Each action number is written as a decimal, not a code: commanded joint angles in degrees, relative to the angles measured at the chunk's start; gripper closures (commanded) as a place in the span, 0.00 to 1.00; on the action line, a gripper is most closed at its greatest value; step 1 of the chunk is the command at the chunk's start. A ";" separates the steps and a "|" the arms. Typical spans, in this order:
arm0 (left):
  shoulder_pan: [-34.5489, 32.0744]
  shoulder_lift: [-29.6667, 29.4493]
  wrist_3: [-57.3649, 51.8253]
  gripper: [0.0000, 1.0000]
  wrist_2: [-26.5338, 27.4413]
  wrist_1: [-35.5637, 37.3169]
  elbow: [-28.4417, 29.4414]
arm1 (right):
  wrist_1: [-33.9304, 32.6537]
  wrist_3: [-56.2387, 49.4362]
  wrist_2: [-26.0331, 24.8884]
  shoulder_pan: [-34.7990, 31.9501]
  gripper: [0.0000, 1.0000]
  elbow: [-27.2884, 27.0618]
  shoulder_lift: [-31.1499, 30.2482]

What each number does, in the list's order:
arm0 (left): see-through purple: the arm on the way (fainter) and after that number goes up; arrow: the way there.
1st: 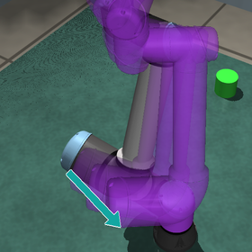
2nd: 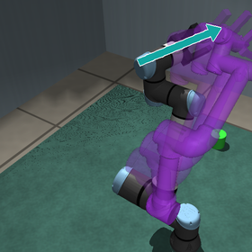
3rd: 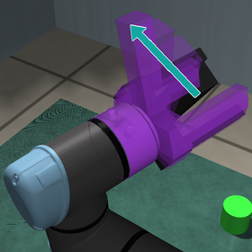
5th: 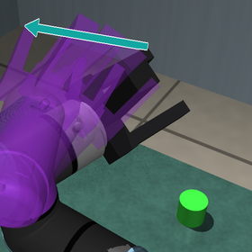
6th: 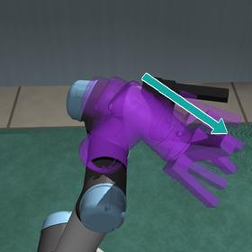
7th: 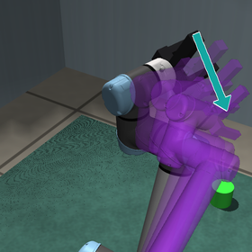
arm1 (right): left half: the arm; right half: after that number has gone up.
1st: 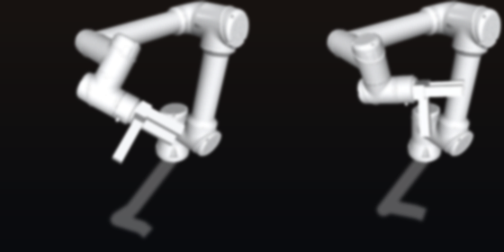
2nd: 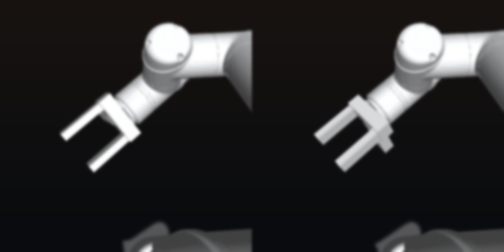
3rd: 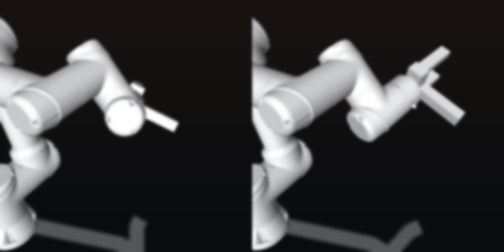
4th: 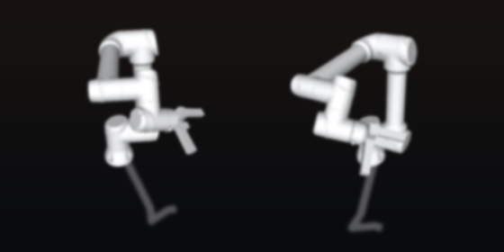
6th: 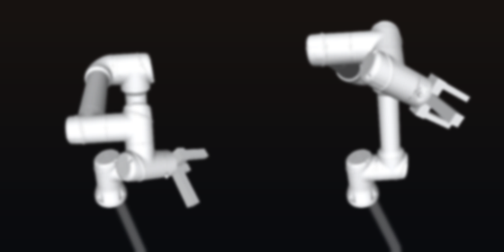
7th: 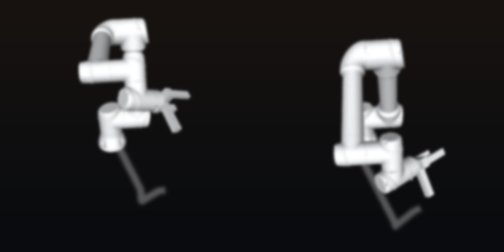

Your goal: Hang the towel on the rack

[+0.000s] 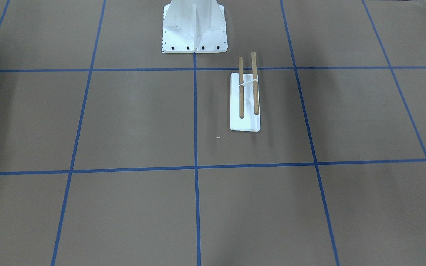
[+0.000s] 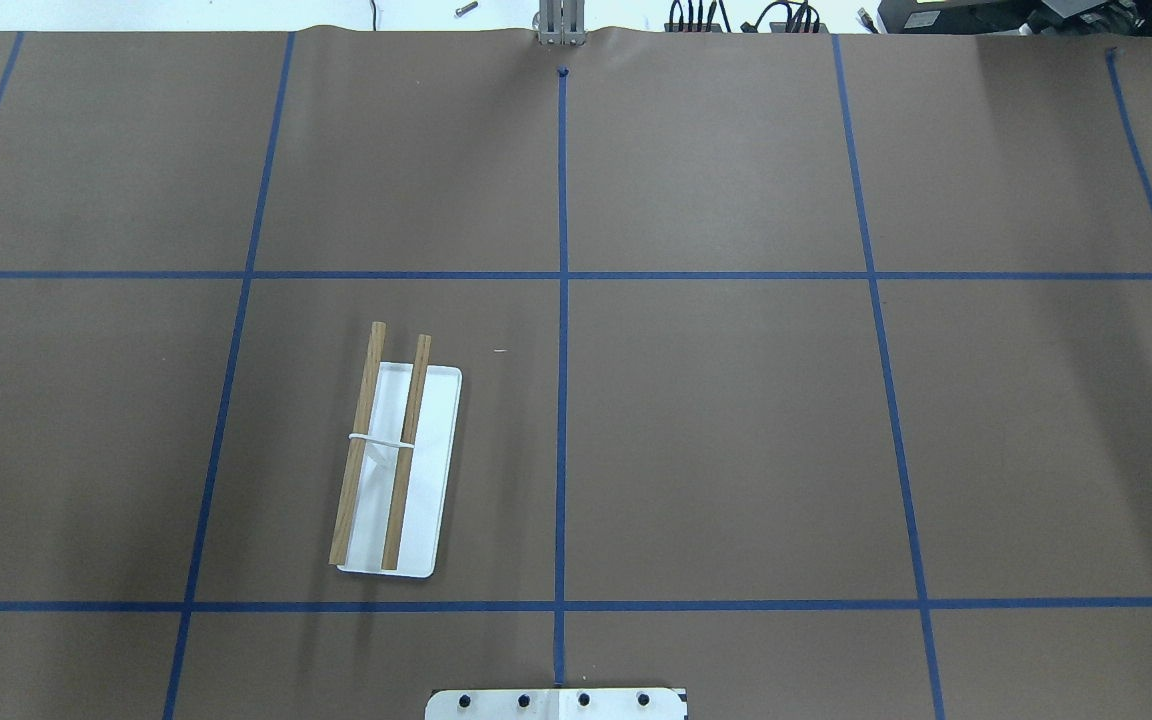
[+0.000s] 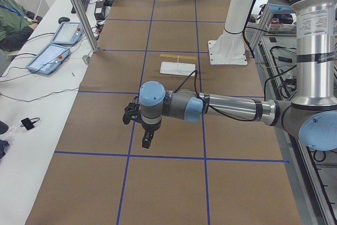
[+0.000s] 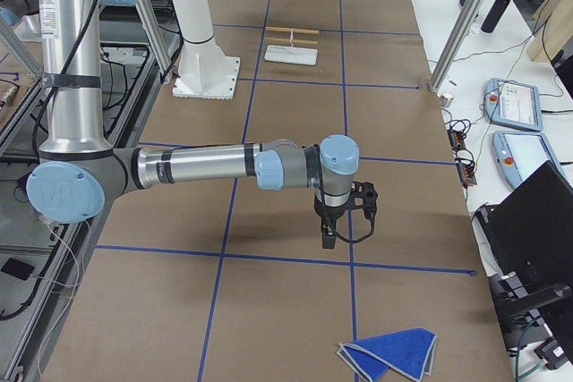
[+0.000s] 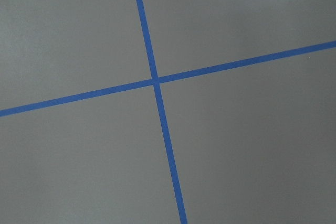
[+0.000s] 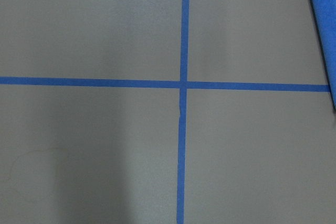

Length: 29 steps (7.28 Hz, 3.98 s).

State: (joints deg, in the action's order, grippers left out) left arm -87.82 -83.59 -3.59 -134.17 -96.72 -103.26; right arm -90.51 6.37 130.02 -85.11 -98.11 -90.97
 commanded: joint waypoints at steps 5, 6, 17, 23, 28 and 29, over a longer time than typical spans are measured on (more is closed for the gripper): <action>0.11 -4.92 -0.63 0.01 -0.22 -2.69 6.06 | 29.19 -6.96 -4.07 0.56 0.00 31.82 7.16; 0.11 -4.92 -0.63 0.01 -0.22 -2.69 5.88 | 30.90 -11.16 -8.34 0.64 0.00 38.19 10.95; 0.11 -4.92 -0.71 0.01 -0.22 -2.77 6.93 | 39.36 -13.49 -18.14 1.00 0.14 61.28 19.60; 0.11 -4.92 -0.80 0.01 -0.30 -2.77 6.76 | 39.36 -13.40 -21.03 1.08 0.51 65.21 21.79; 0.11 -4.92 -0.80 0.01 -0.30 -2.77 6.76 | 39.27 -13.40 -21.13 1.08 0.53 65.94 22.24; 0.11 -4.92 -0.80 0.01 -0.30 -2.77 6.76 | 39.36 -13.40 -21.65 1.08 0.63 66.20 22.33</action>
State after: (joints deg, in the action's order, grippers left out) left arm -87.72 -88.50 -4.39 -134.47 -99.49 -96.50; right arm -51.19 -7.03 108.78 -84.02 -32.18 -68.72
